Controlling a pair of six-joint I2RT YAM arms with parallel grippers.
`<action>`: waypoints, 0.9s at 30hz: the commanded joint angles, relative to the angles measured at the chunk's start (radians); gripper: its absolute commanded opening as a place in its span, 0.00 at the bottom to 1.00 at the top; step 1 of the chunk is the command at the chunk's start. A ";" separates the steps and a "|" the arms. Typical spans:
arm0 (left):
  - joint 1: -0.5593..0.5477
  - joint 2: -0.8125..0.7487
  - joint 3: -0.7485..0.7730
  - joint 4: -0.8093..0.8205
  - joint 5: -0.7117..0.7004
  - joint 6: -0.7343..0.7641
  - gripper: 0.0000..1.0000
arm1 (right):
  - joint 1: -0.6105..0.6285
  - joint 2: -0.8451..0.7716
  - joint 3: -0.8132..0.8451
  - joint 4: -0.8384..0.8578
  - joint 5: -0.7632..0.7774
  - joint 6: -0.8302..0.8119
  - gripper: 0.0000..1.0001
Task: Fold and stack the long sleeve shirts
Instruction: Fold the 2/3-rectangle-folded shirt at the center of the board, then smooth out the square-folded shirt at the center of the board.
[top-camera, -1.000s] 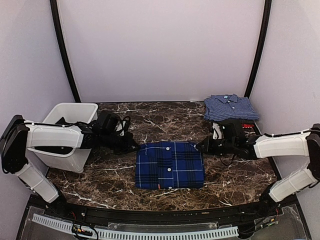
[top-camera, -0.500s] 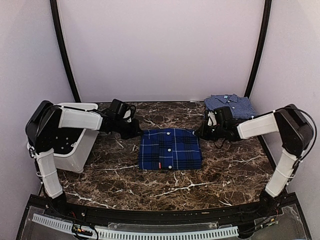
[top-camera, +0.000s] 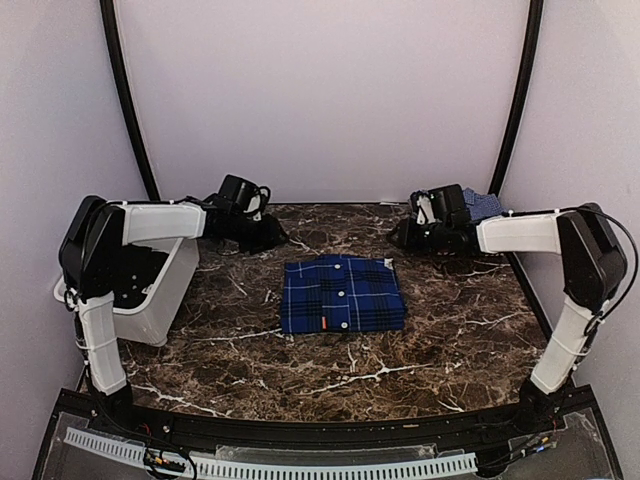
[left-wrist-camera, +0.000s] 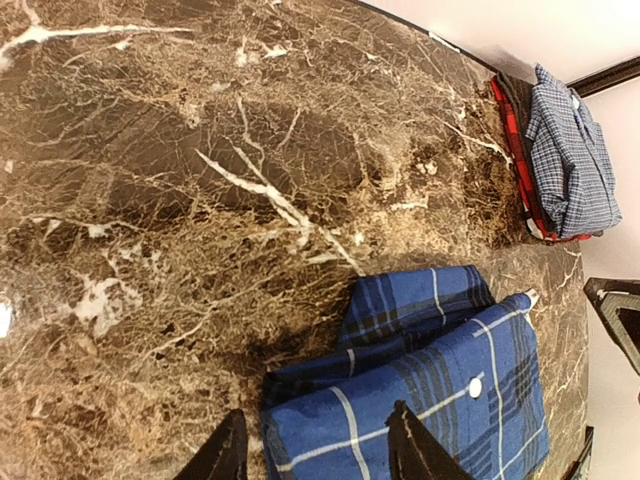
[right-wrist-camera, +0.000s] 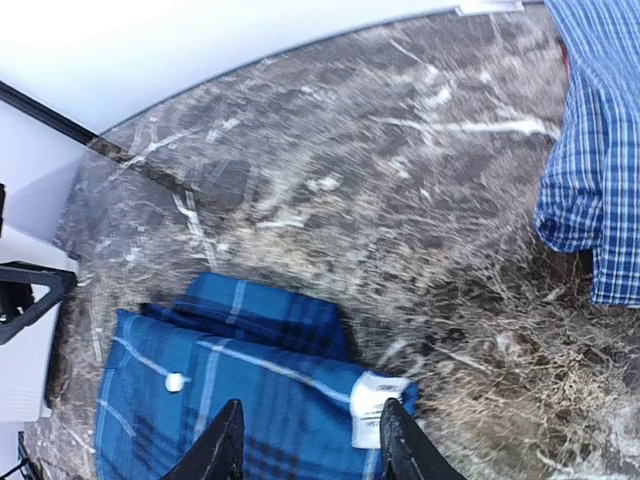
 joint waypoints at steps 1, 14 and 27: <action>-0.020 -0.147 -0.079 -0.050 -0.030 0.014 0.45 | 0.061 -0.104 -0.013 -0.052 0.049 -0.033 0.41; -0.177 -0.082 -0.070 0.014 0.111 -0.039 0.34 | 0.157 0.092 0.089 -0.098 0.048 -0.072 0.26; -0.174 0.280 0.308 -0.091 0.048 0.041 0.32 | 0.042 0.376 0.306 -0.170 -0.046 -0.033 0.24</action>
